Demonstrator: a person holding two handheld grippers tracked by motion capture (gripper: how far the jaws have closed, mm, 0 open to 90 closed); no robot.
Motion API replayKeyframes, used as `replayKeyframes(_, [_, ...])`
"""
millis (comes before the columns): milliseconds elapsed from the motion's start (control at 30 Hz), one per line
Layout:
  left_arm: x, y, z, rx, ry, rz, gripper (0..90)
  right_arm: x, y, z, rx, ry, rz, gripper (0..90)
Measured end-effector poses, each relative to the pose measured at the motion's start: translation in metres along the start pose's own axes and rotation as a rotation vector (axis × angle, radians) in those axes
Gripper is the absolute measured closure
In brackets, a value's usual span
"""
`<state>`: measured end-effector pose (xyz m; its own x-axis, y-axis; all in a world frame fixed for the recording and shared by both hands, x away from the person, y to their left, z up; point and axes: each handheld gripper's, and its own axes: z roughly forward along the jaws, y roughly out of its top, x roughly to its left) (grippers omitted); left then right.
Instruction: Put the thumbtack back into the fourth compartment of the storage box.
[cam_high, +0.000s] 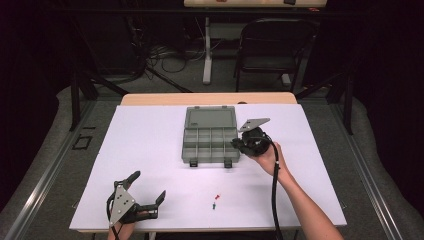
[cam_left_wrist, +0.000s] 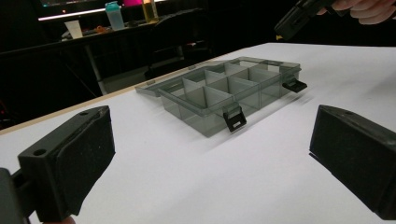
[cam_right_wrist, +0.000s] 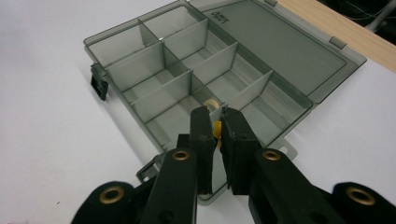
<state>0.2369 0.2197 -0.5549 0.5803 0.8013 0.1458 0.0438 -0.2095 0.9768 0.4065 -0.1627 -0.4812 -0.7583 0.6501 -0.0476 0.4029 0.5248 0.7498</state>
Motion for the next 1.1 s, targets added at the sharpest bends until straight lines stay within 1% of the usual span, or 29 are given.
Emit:
replayKeyframes(333, [0.000, 0.000, 0.000, -0.001, 0.003, -0.003, 0.0, -0.013, 0.012, 0.012, 0.022, -0.024, 0.006, 83.6])
replayKeyframes(367, [0.000, 0.000, 0.000, -0.001, 0.003, -0.004, 0.0, -0.017, 0.014, 0.015, 0.028, -0.031, 0.011, 83.6])
replayKeyframes(533, [0.001, 0.000, 0.000, -0.001, 0.003, -0.007, 0.0, -0.025, 0.016, 0.023, 0.040, -0.040, 0.022, 83.6])
replayKeyframes(600, [0.001, 0.000, 0.000, 0.000, 0.002, -0.004, 0.0, -0.030, 0.018, 0.029, 0.049, -0.046, 0.024, 83.6])
replayKeyframes(700, [0.001, 0.000, -0.001, -0.003, 0.004, -0.005, 0.0, -0.031, 0.020, 0.033, 0.056, -0.050, 0.028, 83.6])
replayKeyframes(767, [0.001, 0.000, 0.000, -0.001, 0.002, -0.006, 0.0, -0.034, 0.021, 0.040, 0.068, -0.046, 0.036, 83.6])
replayKeyframes(800, [0.001, 0.000, 0.000, -0.001, 0.002, -0.006, 0.0, -0.034, 0.021, 0.040, 0.068, -0.046, 0.036, 83.6])
replayKeyframes(933, [0.001, 0.000, 0.000, -0.002, 0.001, -0.005, 0.0, -0.035, 0.021, 0.053, 0.101, -0.058, 0.033, 83.5])
replayKeyframes(967, [0.001, 0.000, 0.000, -0.002, 0.001, -0.005, 0.0, -0.035, 0.021, 0.053, 0.101, -0.058, 0.033, 83.5])
replayKeyframes(1033, [0.001, 0.000, 0.000, 0.001, 0.002, -0.006, 0.0, -0.039, 0.018, 0.061, 0.113, -0.058, 0.042, 82.8])
replayKeyframes(1067, [0.001, 0.000, 0.000, 0.001, 0.002, -0.006, 0.0, -0.039, 0.018, 0.061, 0.113, -0.058, 0.042, 82.8])
replayKeyframes(1100, [0.001, 0.000, 0.000, 0.000, 0.000, -0.007, 0.0, -0.040, 0.017, 0.063, 0.120, -0.065, 0.046, 79.7])
